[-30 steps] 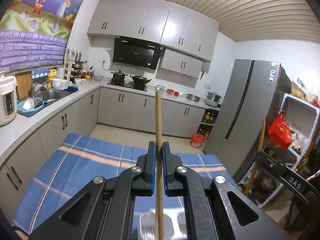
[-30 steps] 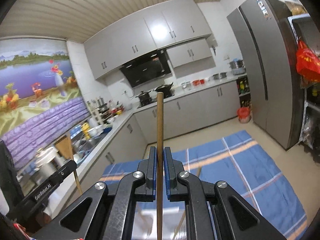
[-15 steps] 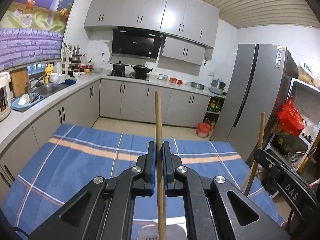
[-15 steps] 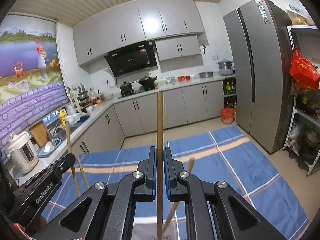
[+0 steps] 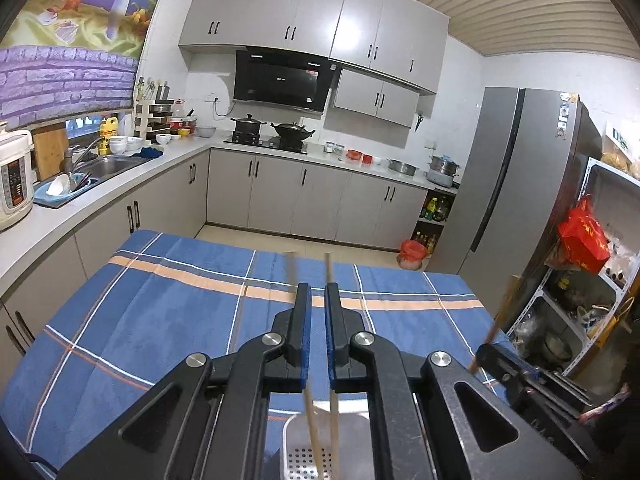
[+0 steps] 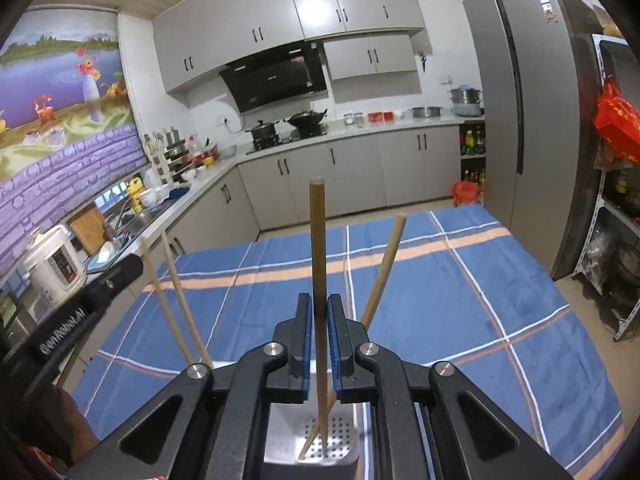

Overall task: Organize utensils
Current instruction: 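Lower the chopstick into the caddy and open the right gripper, then grasp a wooden chopstick with the left gripper while the right tool returns to the pile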

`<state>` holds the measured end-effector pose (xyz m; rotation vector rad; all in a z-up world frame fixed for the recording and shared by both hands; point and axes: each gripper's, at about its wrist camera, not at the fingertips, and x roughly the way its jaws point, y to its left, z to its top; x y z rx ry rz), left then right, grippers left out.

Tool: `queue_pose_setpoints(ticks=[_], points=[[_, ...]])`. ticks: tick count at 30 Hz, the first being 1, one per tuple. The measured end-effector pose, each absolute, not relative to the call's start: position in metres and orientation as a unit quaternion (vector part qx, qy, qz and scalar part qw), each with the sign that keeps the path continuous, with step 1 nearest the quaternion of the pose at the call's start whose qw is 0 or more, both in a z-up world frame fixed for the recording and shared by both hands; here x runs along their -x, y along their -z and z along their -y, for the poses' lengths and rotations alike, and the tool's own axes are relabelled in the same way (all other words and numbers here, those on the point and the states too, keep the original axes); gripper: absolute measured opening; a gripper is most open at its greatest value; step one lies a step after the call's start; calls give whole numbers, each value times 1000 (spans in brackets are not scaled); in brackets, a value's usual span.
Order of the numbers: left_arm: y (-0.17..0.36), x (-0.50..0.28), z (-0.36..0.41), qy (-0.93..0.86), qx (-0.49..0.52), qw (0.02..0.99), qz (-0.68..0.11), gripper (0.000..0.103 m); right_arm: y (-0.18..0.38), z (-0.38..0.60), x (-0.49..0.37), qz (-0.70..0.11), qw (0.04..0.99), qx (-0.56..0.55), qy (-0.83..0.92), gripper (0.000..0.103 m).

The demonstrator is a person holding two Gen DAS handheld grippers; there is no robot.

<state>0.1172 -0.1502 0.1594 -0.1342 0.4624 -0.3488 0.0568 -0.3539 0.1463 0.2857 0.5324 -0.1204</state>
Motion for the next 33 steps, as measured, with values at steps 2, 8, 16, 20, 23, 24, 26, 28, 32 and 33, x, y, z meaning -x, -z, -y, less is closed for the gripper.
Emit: queue_pose_setpoints(ticks=[2, 8, 16, 20, 23, 24, 26, 28, 32, 33], points=[[-163, -109, 147, 169, 64, 957, -227, 7, -146, 354, -54, -263, 952, -143, 58, 20], [-183, -81, 127, 161, 73, 958, -226, 13, -163, 353, -32, -250, 956, -143, 53, 33], [-205, -13, 98, 153, 66, 965, -205, 49, -170, 363, 24, -270, 952, -135, 47, 54], [-188, 10, 90, 160, 46, 955, -244, 52, -147, 377, 55, -318, 936, -139, 57, 56], [-166, 20, 90, 174, 38, 939, -293, 52, -120, 390, 80, -361, 918, -153, 62, 56], [-154, 25, 91, 182, 34, 932, -313, 52, -112, 394, 87, -372, 912, -158, 61, 56], [-138, 33, 95, 193, 25, 920, -340, 52, -92, 398, 100, -403, 897, -174, 52, 56], [-118, 42, 103, 210, 15, 905, -370, 52, -78, 400, 111, -423, 886, -187, 43, 56], [-80, 64, 121, 253, -6, 868, -426, 52, -51, 390, 132, -464, 864, -197, 15, 56], [-72, 67, 124, 262, -9, 860, -438, 52, -46, 385, 135, -470, 861, -194, 10, 56]])
